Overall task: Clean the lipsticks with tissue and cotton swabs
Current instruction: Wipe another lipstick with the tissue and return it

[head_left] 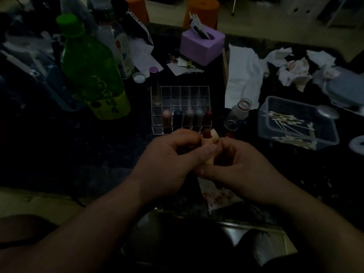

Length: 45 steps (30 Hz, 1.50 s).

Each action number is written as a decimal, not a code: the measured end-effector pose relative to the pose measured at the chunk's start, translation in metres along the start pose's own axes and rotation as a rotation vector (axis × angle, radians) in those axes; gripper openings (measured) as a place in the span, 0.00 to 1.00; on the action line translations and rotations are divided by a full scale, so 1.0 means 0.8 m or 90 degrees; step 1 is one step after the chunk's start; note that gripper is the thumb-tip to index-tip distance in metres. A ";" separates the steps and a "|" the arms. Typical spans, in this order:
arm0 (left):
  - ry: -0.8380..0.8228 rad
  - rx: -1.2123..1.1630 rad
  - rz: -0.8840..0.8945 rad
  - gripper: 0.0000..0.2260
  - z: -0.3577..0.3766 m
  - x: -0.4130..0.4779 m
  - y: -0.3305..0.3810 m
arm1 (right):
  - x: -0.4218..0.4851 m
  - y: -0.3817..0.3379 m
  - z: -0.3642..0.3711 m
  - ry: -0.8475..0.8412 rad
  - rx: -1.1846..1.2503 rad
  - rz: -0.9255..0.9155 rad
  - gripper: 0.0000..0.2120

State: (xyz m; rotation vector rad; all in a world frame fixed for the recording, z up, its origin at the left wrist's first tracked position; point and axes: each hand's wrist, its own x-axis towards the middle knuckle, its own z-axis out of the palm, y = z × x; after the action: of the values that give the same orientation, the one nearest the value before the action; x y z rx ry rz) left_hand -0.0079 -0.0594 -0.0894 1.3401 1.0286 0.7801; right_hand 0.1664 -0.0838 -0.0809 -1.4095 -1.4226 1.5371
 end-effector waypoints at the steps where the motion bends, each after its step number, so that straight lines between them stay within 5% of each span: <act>1: 0.003 -0.010 -0.004 0.15 0.000 0.000 0.001 | -0.001 -0.001 0.000 -0.022 0.023 0.004 0.13; 10: 0.035 -0.021 -0.004 0.16 -0.002 -0.003 0.007 | -0.003 -0.003 0.002 -0.052 0.059 -0.017 0.03; 16: 0.030 -0.033 -0.020 0.14 -0.001 -0.004 0.008 | 0.000 0.003 0.005 0.062 -0.054 -0.037 0.18; 21: 0.041 -0.062 -0.036 0.15 -0.001 -0.005 0.012 | -0.004 -0.002 0.002 -0.058 0.058 -0.025 0.09; 32: 0.053 -0.053 -0.032 0.15 0.001 -0.005 0.013 | -0.005 -0.003 0.005 0.044 -0.030 -0.045 0.14; 39: 0.057 -0.089 -0.040 0.12 0.000 -0.006 0.017 | -0.007 -0.007 0.006 0.007 0.142 -0.050 0.11; 45: 0.066 -0.093 -0.040 0.08 -0.001 -0.006 0.013 | -0.006 -0.004 0.010 0.072 0.100 -0.056 0.09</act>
State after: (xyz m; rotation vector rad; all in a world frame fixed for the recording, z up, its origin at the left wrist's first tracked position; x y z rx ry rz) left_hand -0.0096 -0.0619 -0.0785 1.1473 1.0699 0.8674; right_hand 0.1592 -0.0902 -0.0774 -1.3007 -1.2520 1.4566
